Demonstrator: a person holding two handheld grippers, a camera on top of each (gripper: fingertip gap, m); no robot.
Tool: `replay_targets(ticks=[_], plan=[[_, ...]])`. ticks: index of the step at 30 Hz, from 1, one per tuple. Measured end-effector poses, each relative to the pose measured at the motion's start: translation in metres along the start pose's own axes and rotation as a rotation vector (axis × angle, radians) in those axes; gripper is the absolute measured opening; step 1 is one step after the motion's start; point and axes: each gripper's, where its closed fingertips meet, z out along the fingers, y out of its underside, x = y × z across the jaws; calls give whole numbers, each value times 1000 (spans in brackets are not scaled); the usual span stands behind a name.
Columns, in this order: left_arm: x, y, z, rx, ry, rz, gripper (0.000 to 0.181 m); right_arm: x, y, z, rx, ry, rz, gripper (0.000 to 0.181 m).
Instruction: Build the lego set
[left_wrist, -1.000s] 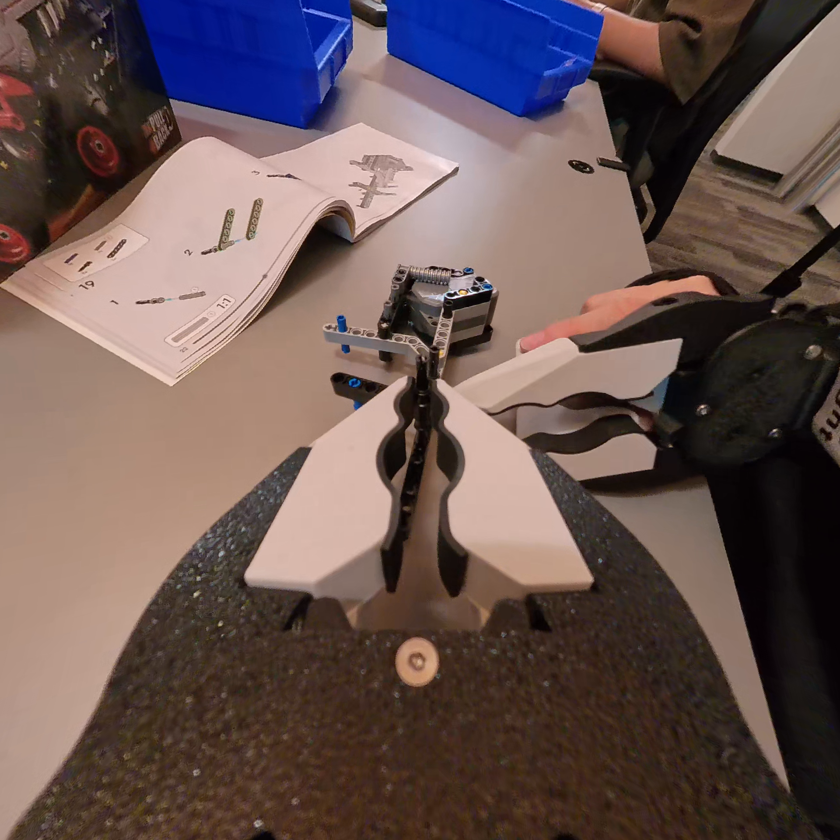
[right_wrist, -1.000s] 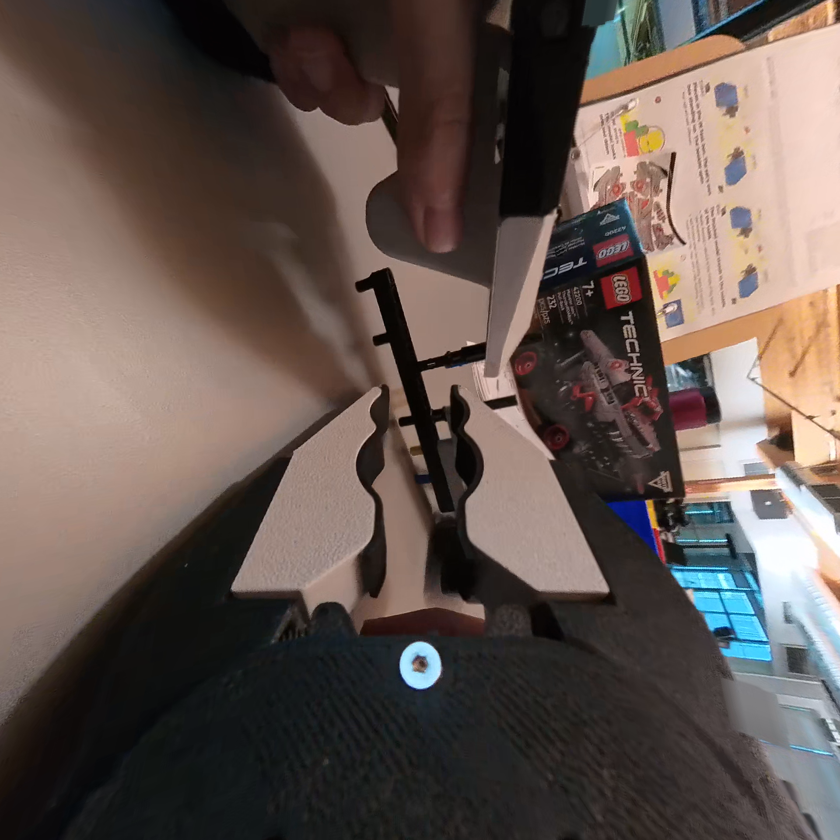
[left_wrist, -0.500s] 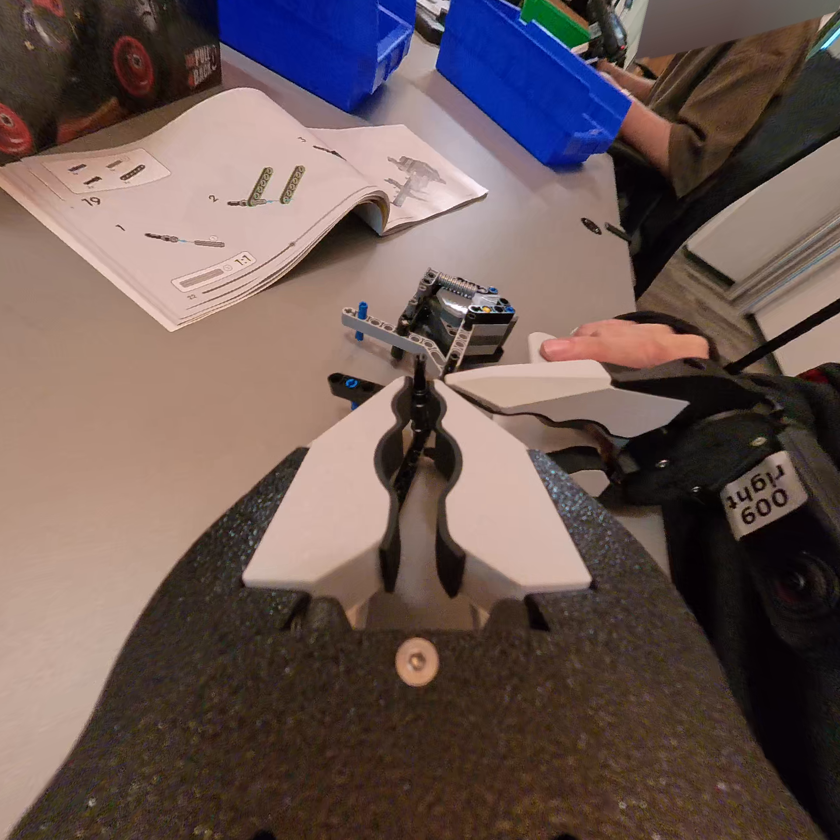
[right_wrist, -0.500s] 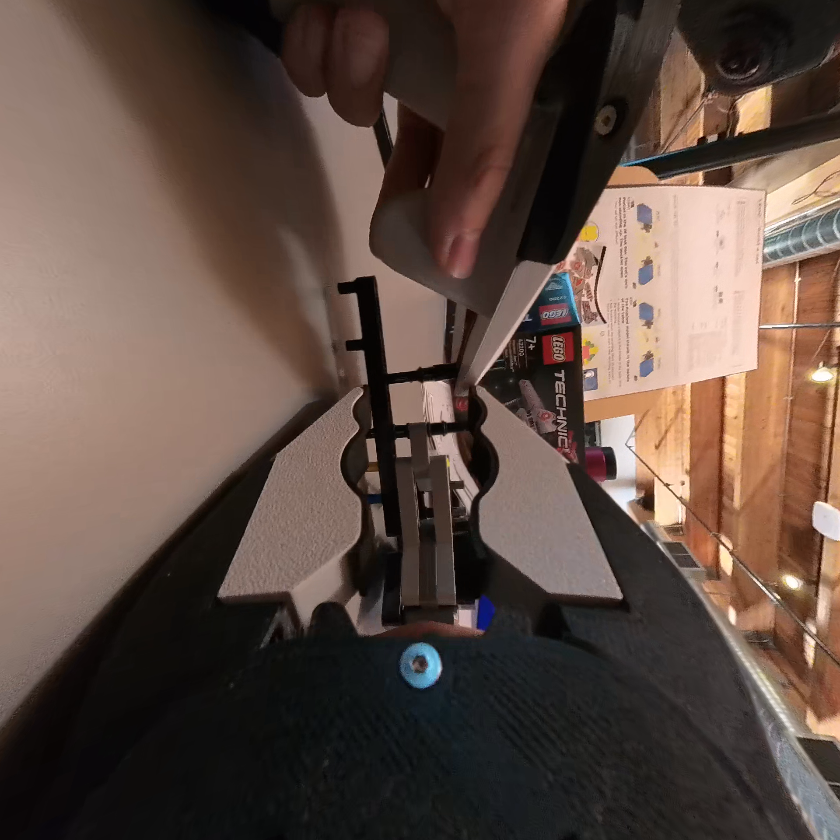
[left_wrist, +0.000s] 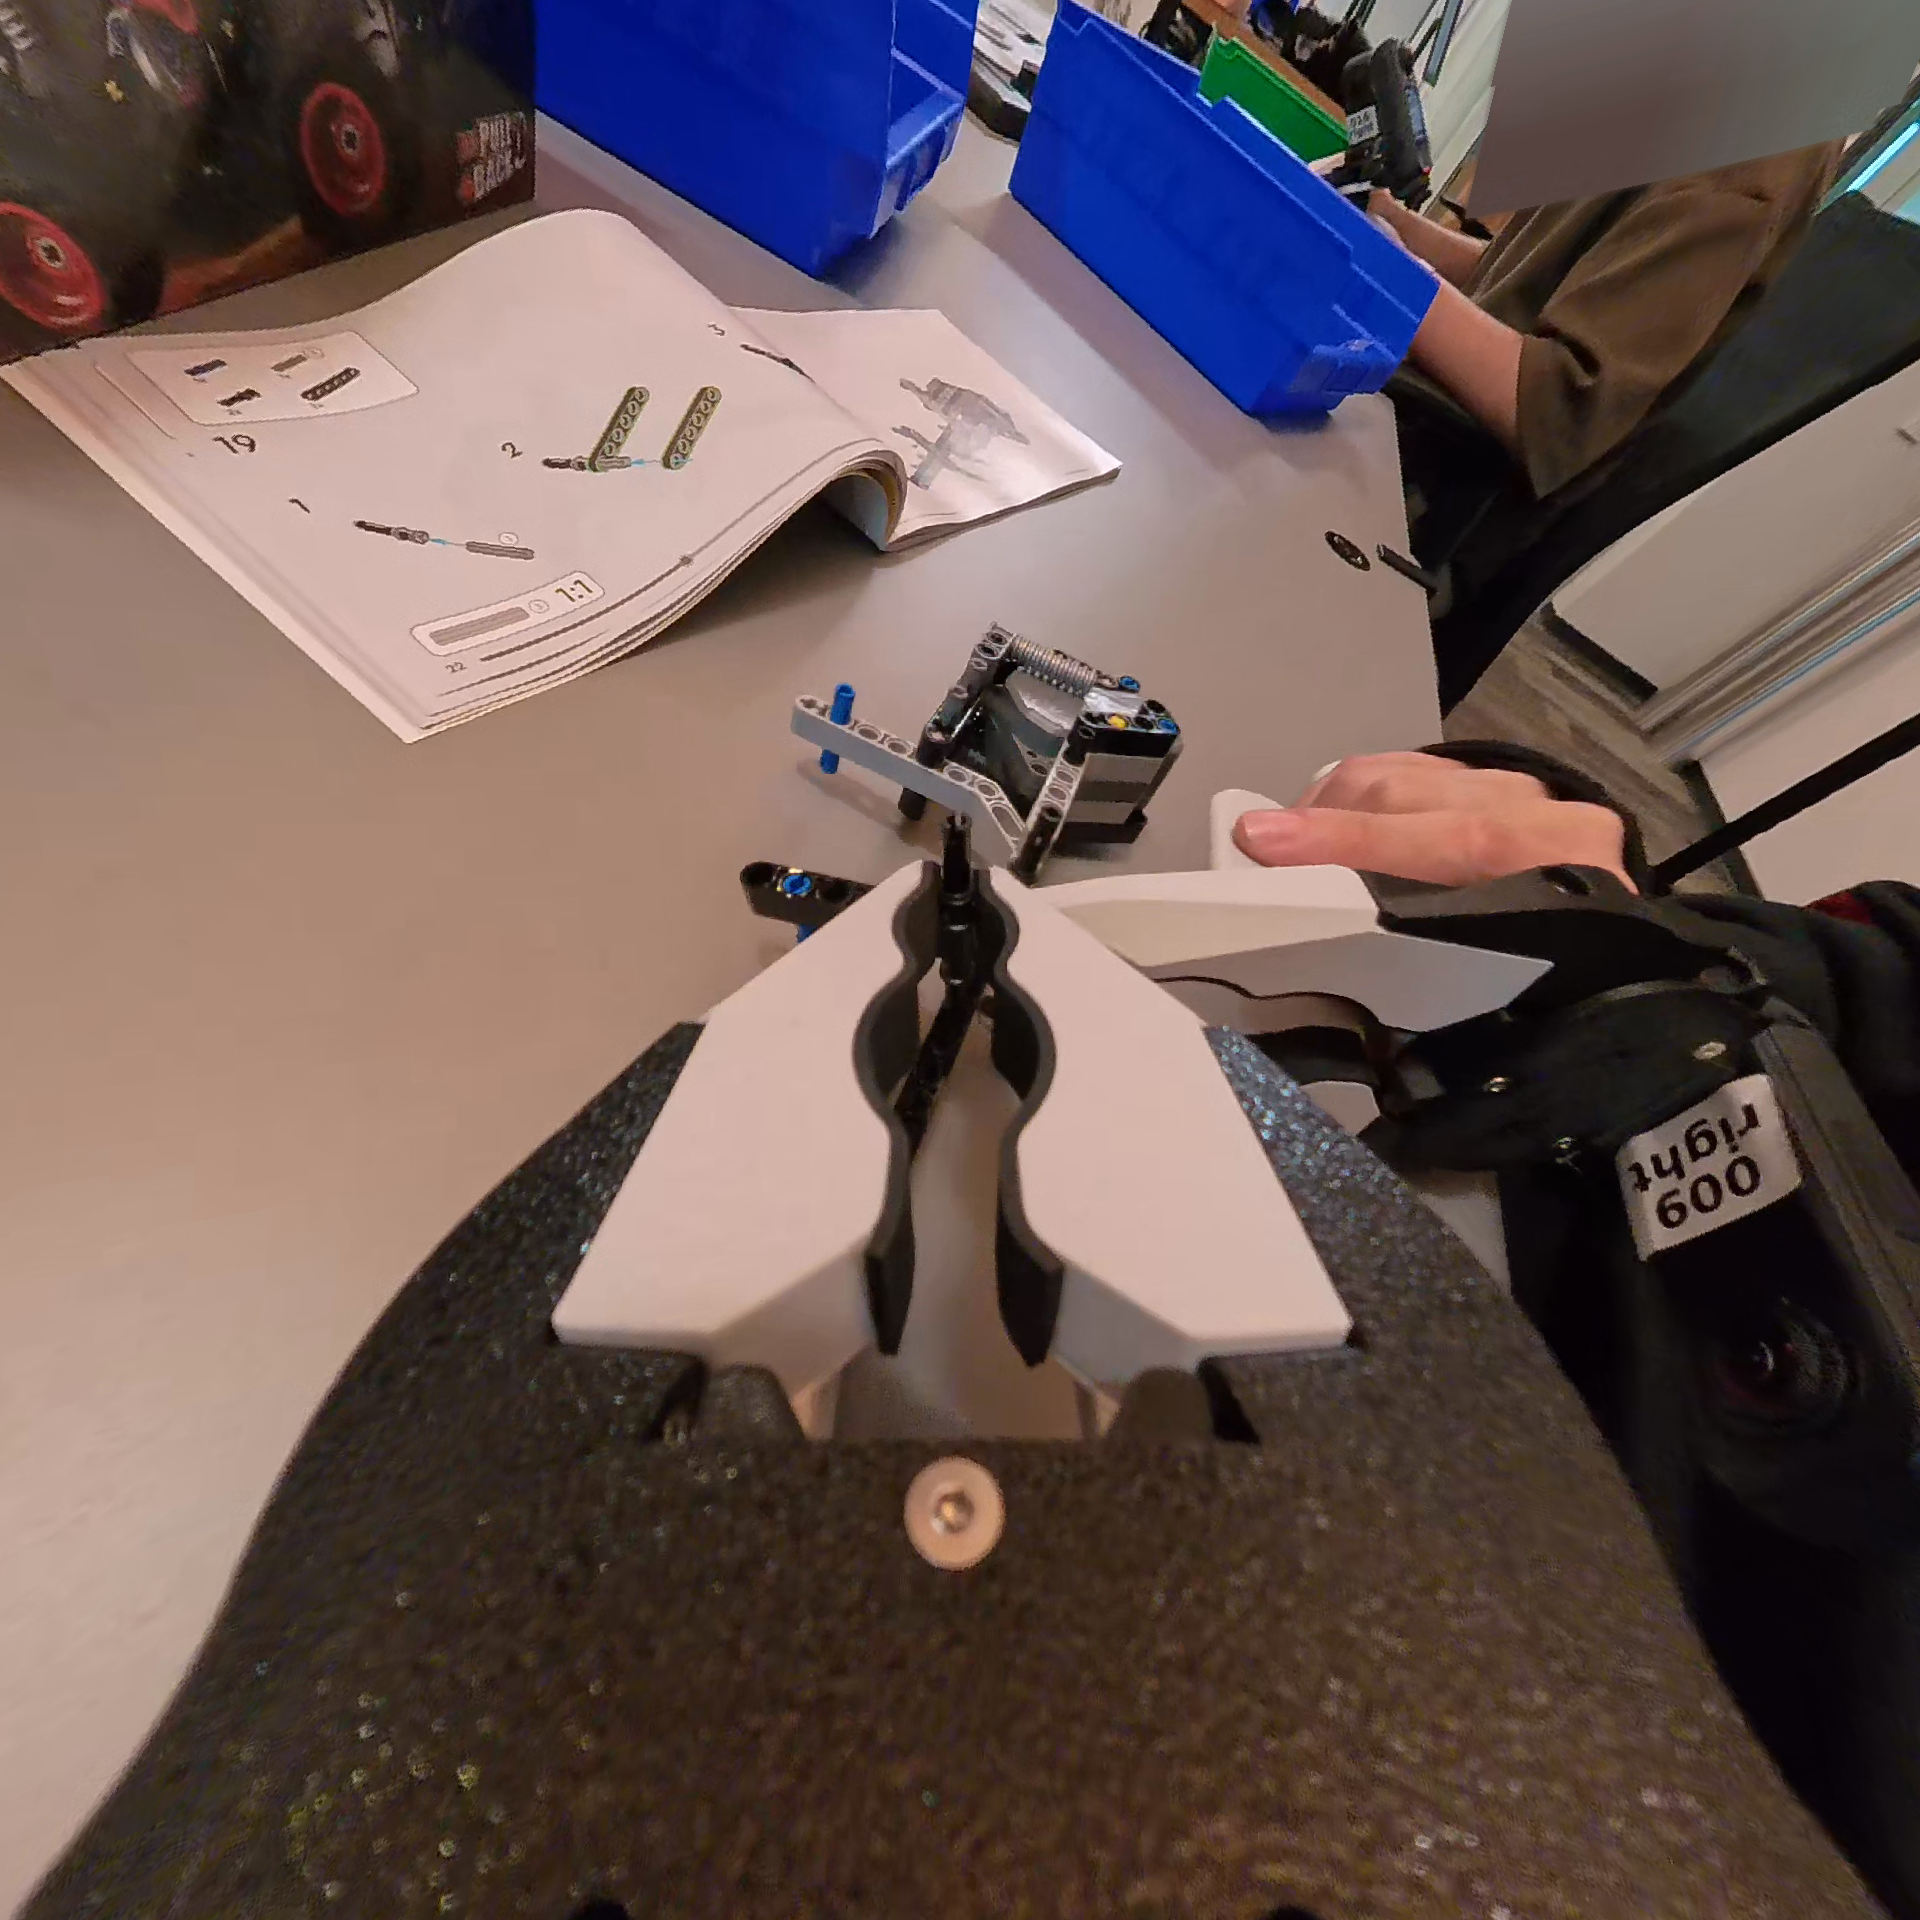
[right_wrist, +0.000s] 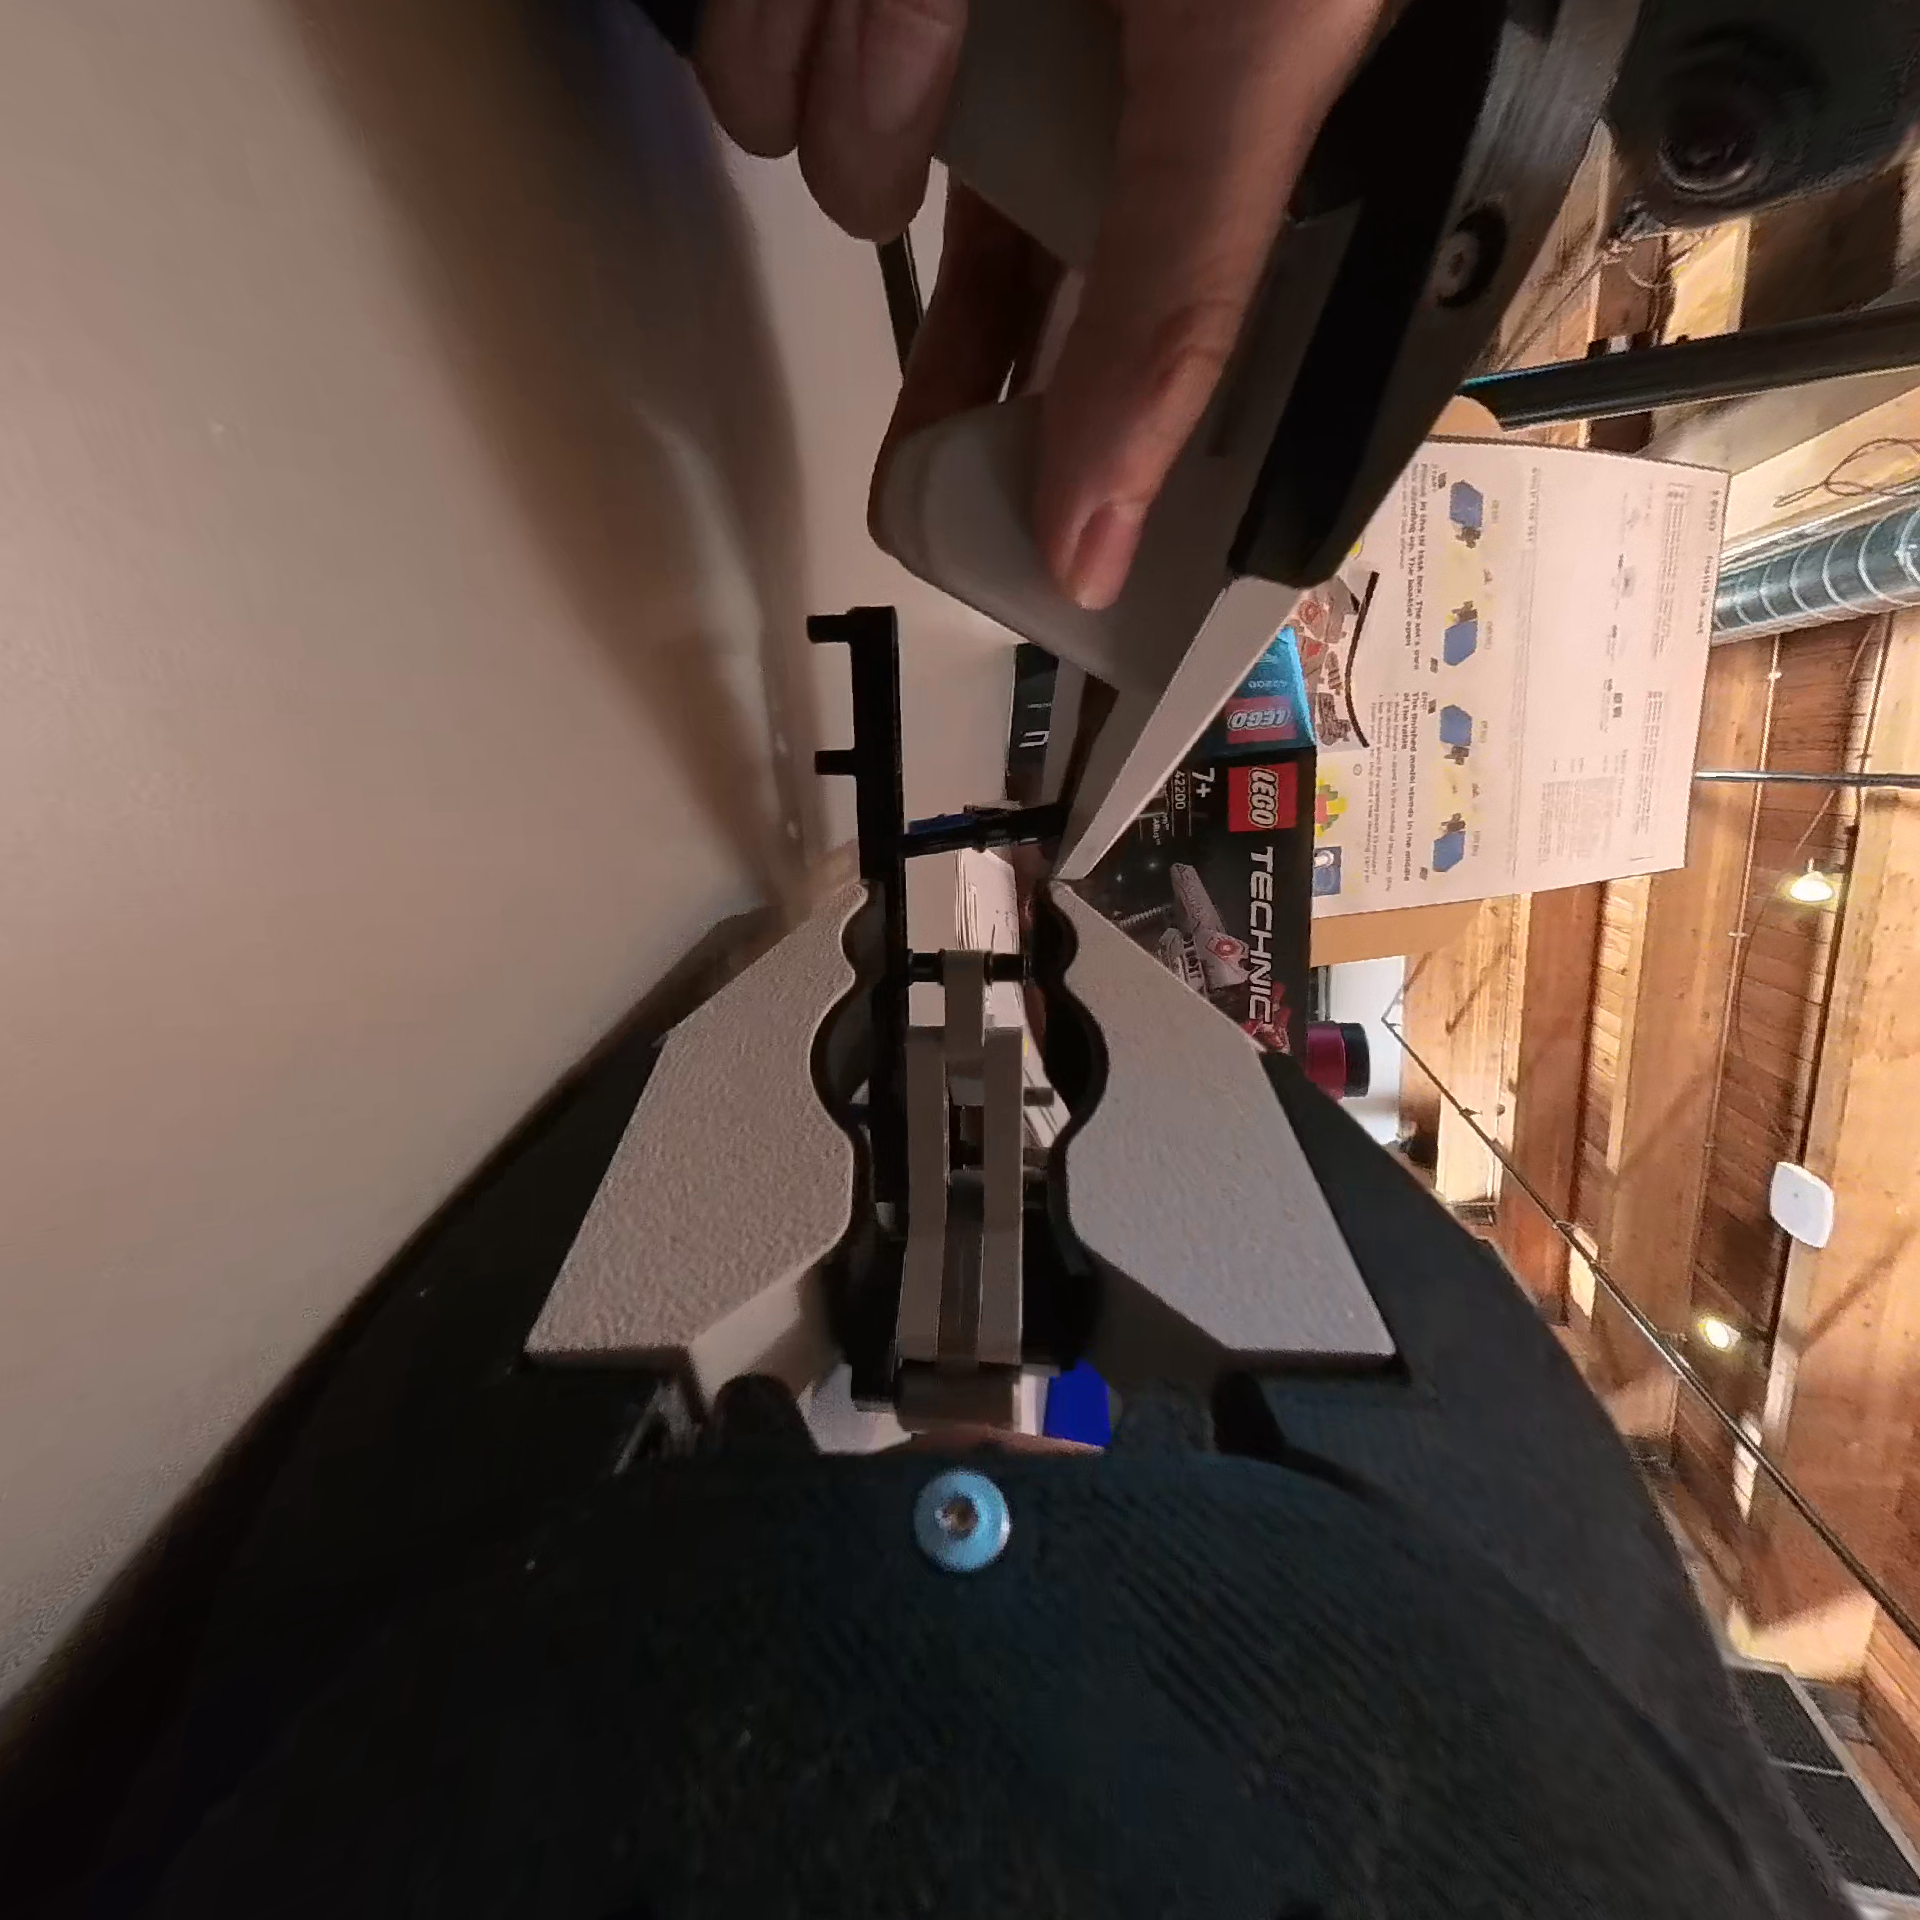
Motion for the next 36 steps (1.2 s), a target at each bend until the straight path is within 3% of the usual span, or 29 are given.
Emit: replay_targets(ticks=[22,36], plan=[[-4,2,2,-14,-25,-9,4,1,12,-1,8,-17,-14,20],[-2,1,1,-8,-16,-1,4,0,12,-2,20,-31,18,6]])
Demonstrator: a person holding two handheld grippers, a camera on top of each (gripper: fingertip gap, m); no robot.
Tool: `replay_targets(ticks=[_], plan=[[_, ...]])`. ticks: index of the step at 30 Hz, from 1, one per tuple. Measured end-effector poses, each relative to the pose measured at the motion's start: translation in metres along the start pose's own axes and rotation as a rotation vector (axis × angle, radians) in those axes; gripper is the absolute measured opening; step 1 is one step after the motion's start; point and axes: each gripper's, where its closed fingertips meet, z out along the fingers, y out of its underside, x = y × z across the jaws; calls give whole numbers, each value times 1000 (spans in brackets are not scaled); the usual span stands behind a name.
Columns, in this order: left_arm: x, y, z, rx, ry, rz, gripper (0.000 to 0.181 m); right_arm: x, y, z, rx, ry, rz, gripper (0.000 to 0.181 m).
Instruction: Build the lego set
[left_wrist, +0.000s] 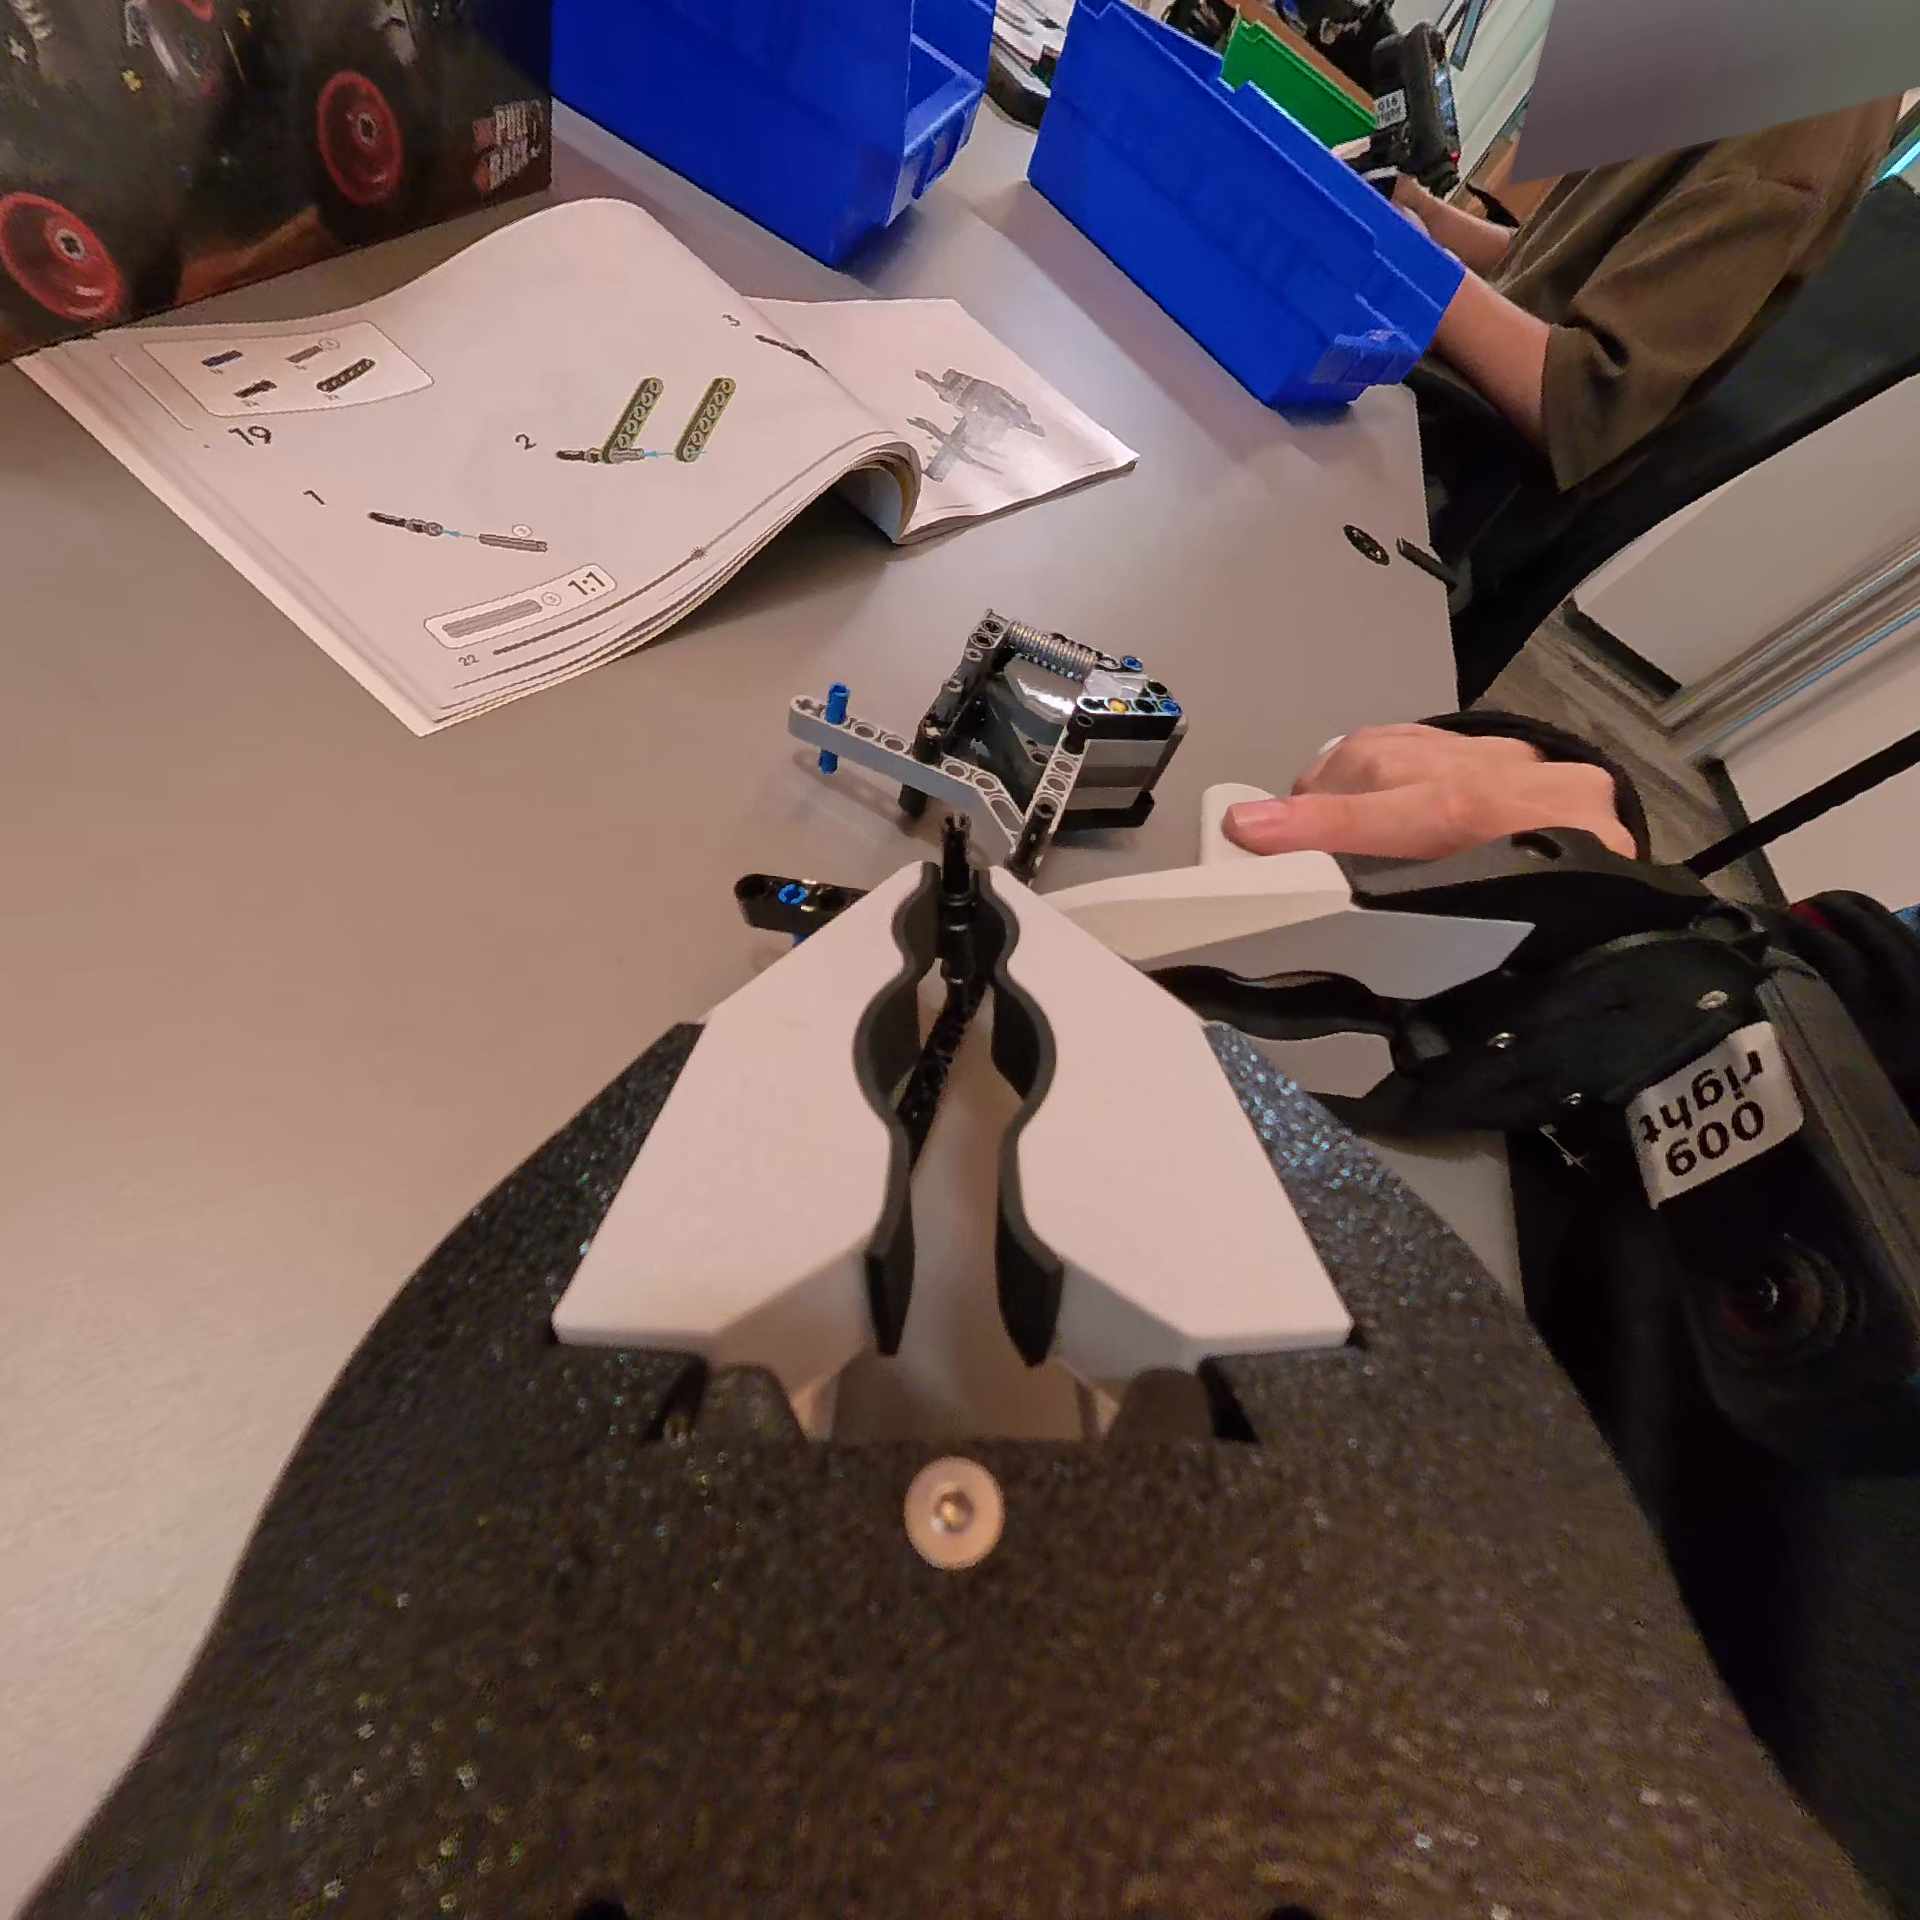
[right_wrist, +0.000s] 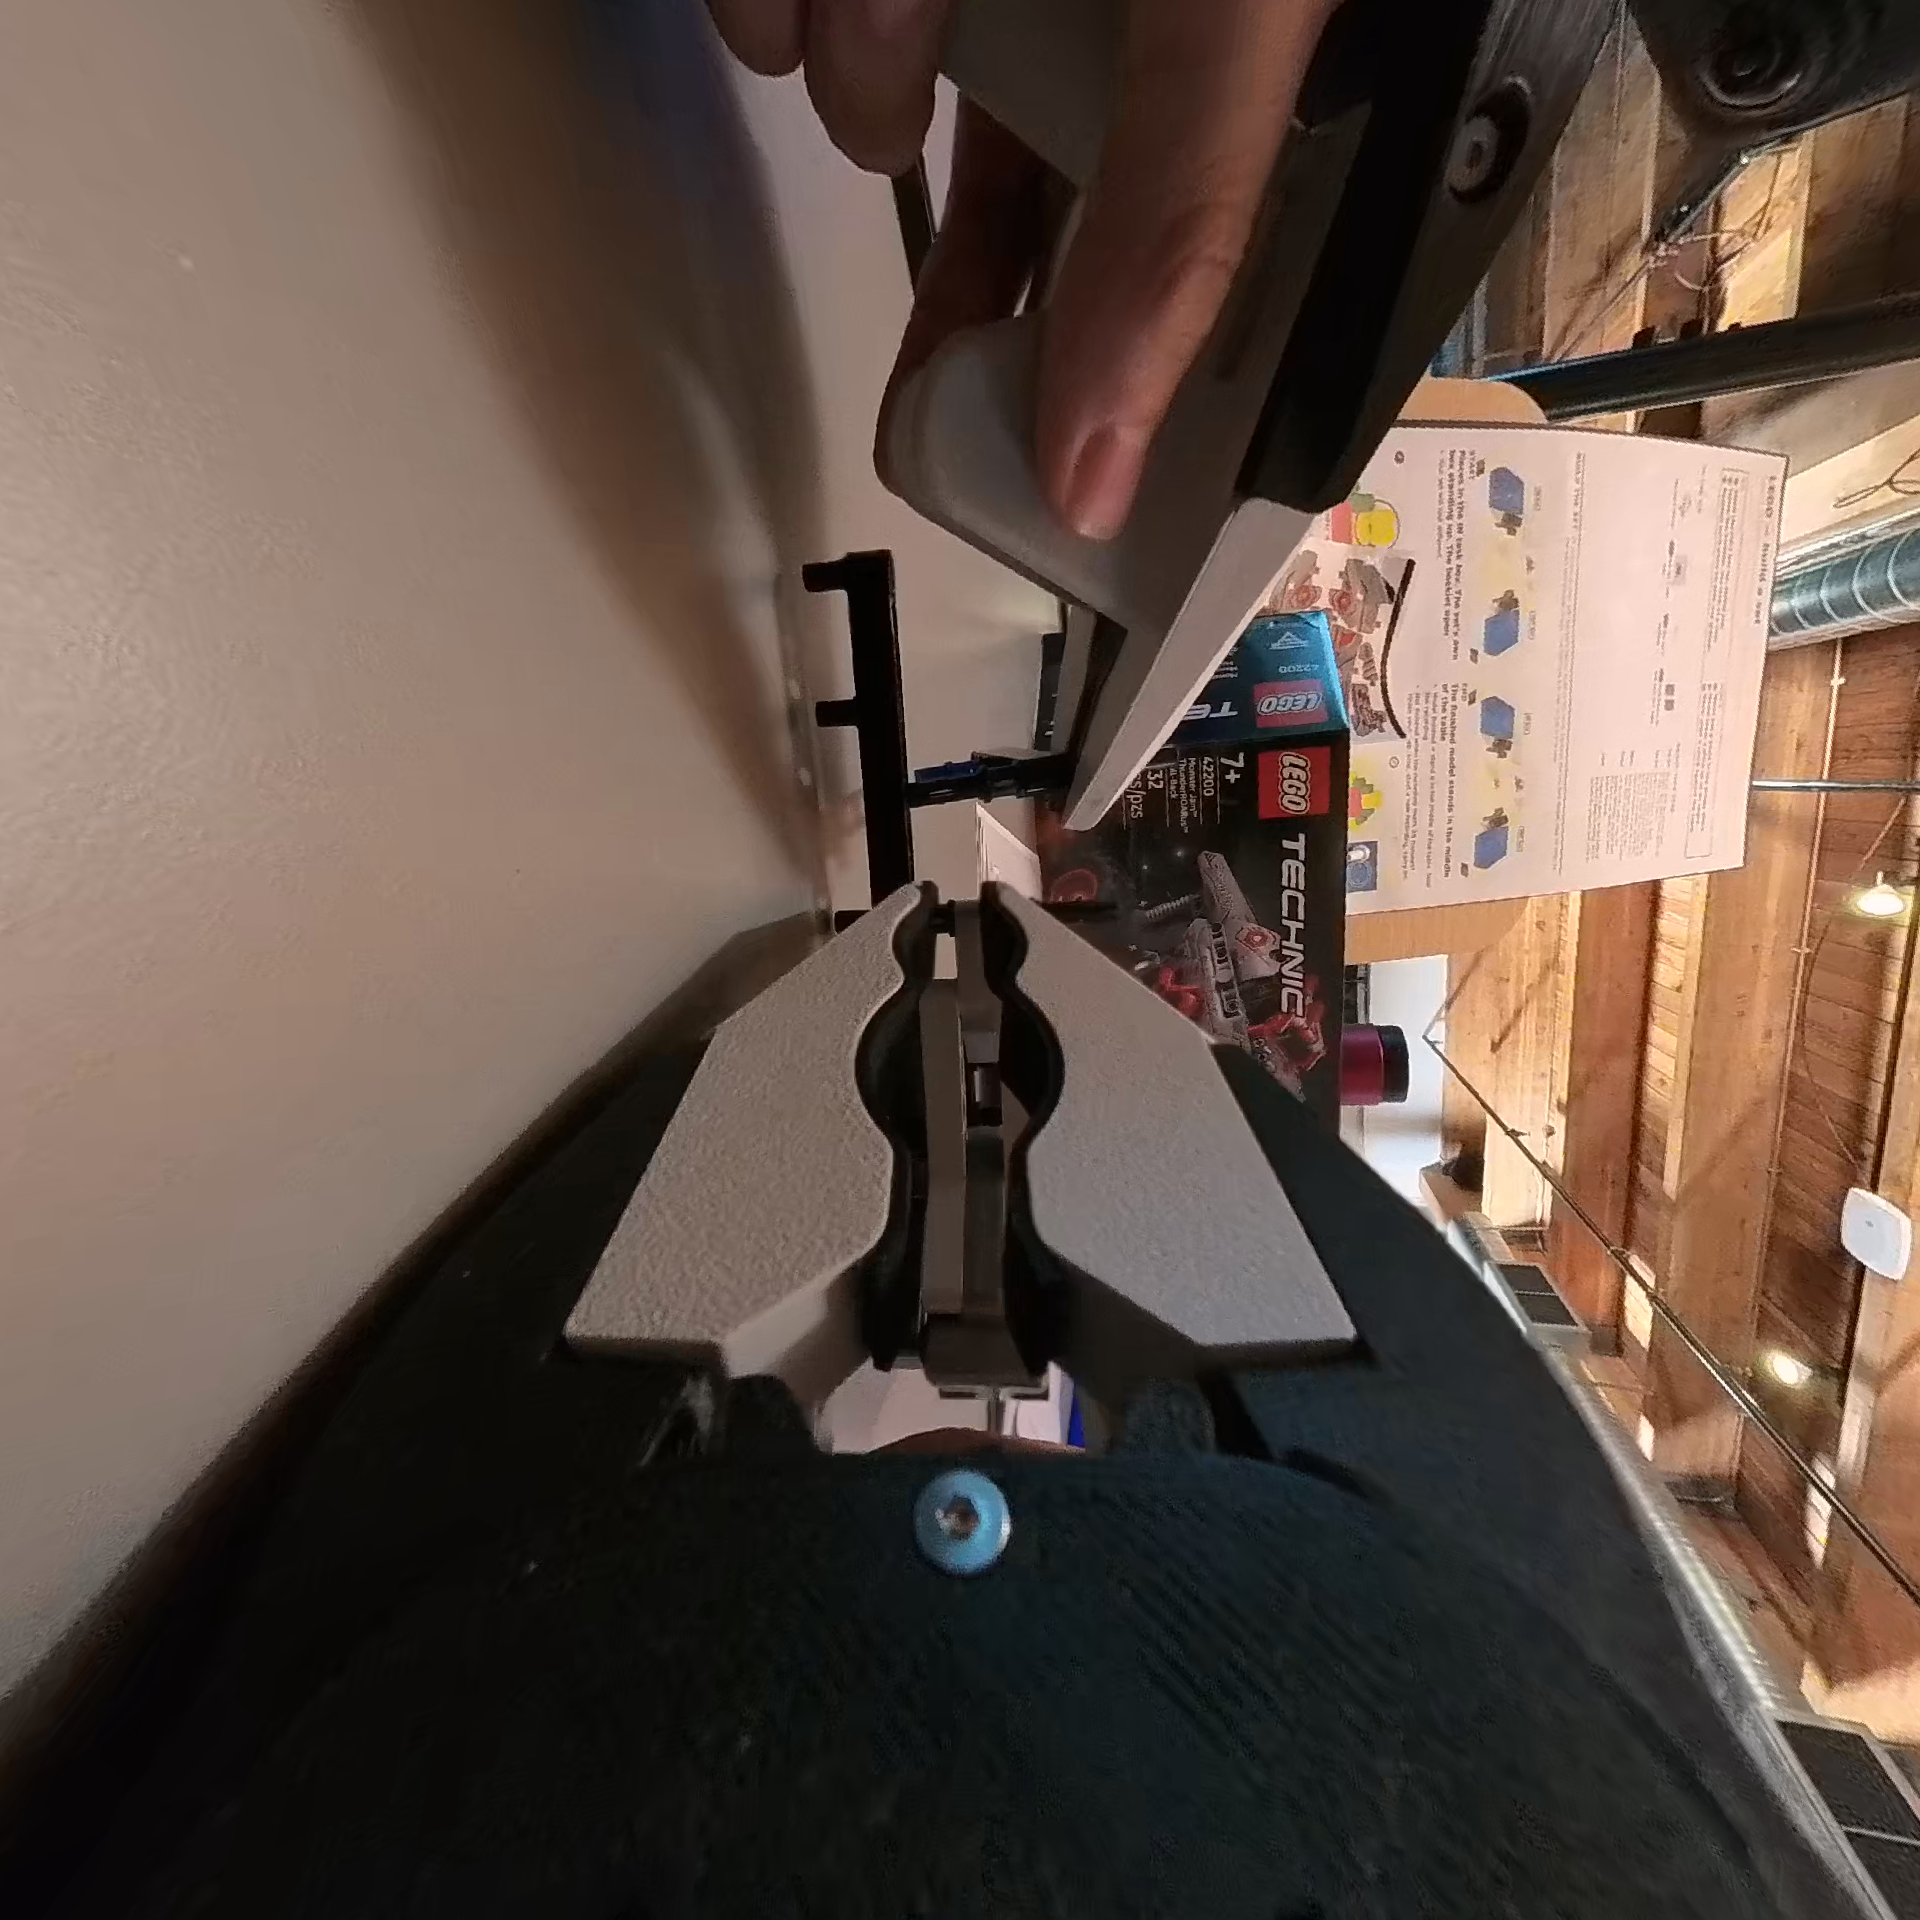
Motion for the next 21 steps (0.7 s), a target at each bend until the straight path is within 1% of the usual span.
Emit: replay_targets(ticks=[3,9,17,21], plan=[[2,1,1,-9,0,17,4,-2,0,0,5,-16,22,0],[5,3,1,-20,5,43,4,-5,-2,-1,30,-56,96,0],[4,5,0,-29,6,38,4,-13,-1,-1,30,-119,153,0],[4,5,0,-29,6,38,4,-14,-3,0,36,-123,159,0]])
